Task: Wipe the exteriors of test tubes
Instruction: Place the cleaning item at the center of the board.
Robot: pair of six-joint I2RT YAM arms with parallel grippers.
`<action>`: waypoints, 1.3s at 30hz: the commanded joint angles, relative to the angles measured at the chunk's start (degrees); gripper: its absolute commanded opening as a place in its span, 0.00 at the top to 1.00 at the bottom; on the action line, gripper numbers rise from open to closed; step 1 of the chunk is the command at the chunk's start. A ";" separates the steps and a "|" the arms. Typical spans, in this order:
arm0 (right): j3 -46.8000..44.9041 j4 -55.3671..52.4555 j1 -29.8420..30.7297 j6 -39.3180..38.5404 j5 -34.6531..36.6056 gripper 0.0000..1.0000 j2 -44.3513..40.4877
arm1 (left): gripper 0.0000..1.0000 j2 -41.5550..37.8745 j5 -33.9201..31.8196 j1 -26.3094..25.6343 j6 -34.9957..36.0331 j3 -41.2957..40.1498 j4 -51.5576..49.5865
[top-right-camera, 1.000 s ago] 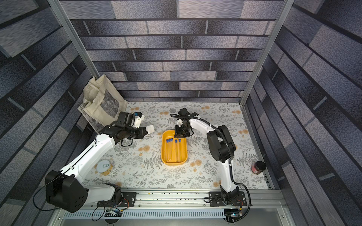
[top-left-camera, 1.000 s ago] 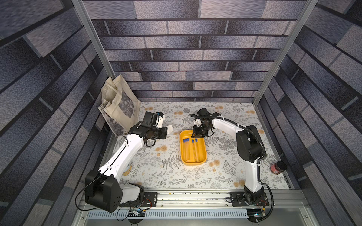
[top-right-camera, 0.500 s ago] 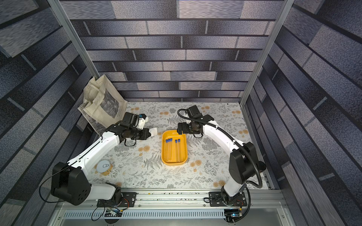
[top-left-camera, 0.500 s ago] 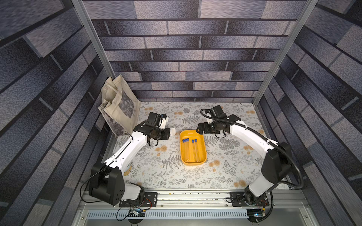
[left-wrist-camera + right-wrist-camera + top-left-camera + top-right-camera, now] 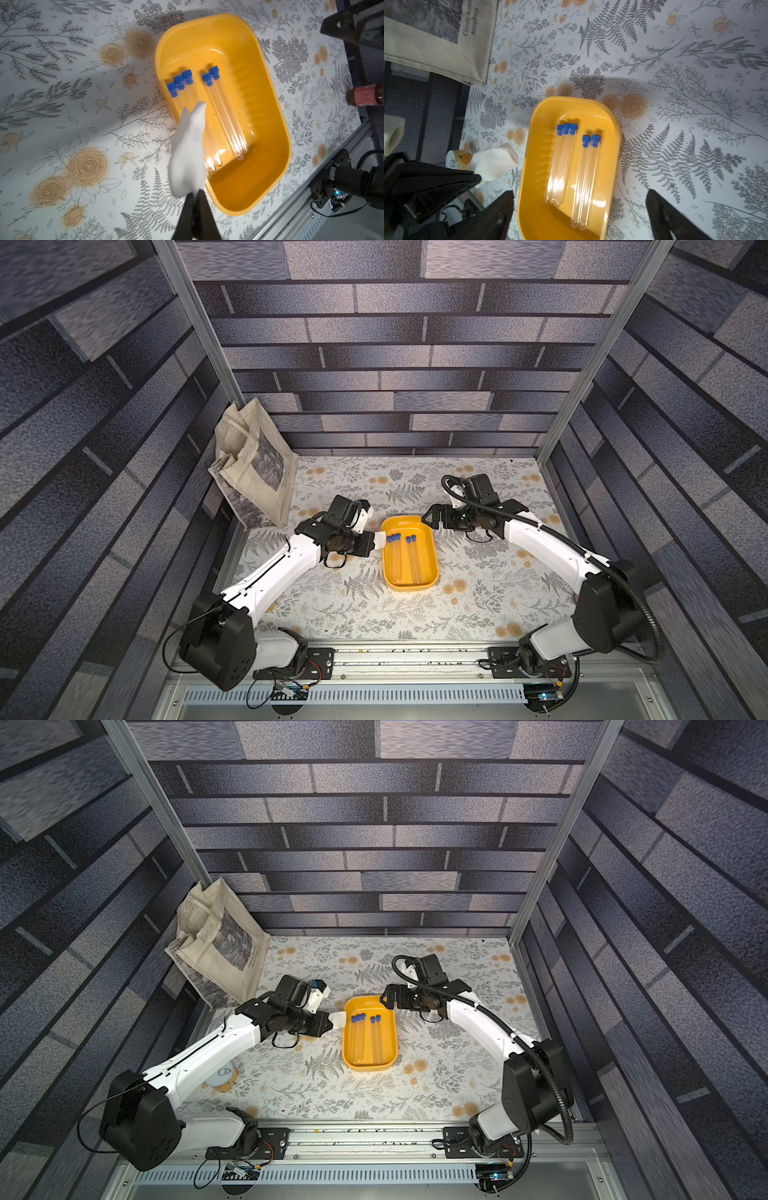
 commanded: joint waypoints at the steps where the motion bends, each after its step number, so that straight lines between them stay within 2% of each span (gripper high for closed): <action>1: -2.22 4.13 -1.19 2.40 -4.65 0.00 -2.46 | 0.92 -2.76 -1.81 -2.58 -1.28 0.01 -0.22; 2: -2.55 4.20 -1.68 2.67 -4.93 0.00 -2.93 | 0.89 -2.99 -3.80 -2.74 -2.16 -0.25 -1.26; 4: -5.20 4.56 -2.24 2.78 -5.05 0.00 -3.83 | 0.88 -3.19 -6.75 -2.56 -4.17 -0.81 -3.31; 7: -6.44 5.05 -2.20 2.76 -6.05 0.00 -5.10 | 0.89 -5.63 -6.29 -2.62 -6.33 -3.76 -1.87; 10: -7.37 8.51 -2.13 2.75 -15.58 0.00 -5.16 | 0.84 -9.65 -4.62 -3.29 -7.79 -7.32 1.14; 13: -6.96 10.28 -1.76 2.94 -22.62 0.00 -4.19 | 0.77 -12.36 -5.97 -3.40 -8.29 -8.23 -0.32; 14: -6.45 10.21 -1.38 2.70 -23.93 0.00 -3.81 | 0.49 -12.81 -7.27 -3.41 -8.29 -7.92 -2.01; 15: -5.98 9.99 -0.81 2.37 -24.65 0.00 -3.54 | 0.06 -13.25 -7.76 -3.39 -8.22 -8.05 -2.77; 16: -5.21 9.51 -0.10 1.95 -24.91 0.00 -3.11 | 0.00 -13.77 -7.32 -3.05 -8.13 -8.32 -2.98; 20: -2.61 8.86 2.47 1.98 -23.77 0.01 -0.84 | 0.00 -15.30 -7.09 -2.45 -9.16 -9.93 -2.91; 25: -0.42 8.49 5.83 1.19 -20.64 0.08 1.36 | 0.00 -17.68 -6.21 -2.12 -9.38 -9.33 -3.16; 29: -0.99 13.09 6.62 4.88 -24.00 0.21 4.13 | 0.00 -20.97 -0.44 -1.43 -6.83 -8.34 -1.20; 31: 0.11 13.88 7.94 5.87 -25.54 0.23 5.79 | 0.00 -21.74 2.64 -0.97 -5.50 -7.92 -0.45; 35: 3.03 13.74 10.35 6.52 -27.25 0.24 8.16 | 0.00 -22.03 8.79 -0.76 -3.01 -7.31 1.52; 39: 3.69 16.29 10.61 8.71 -30.39 0.24 10.34 | 0.00 -22.81 11.96 -0.58 -1.79 -6.86 4.34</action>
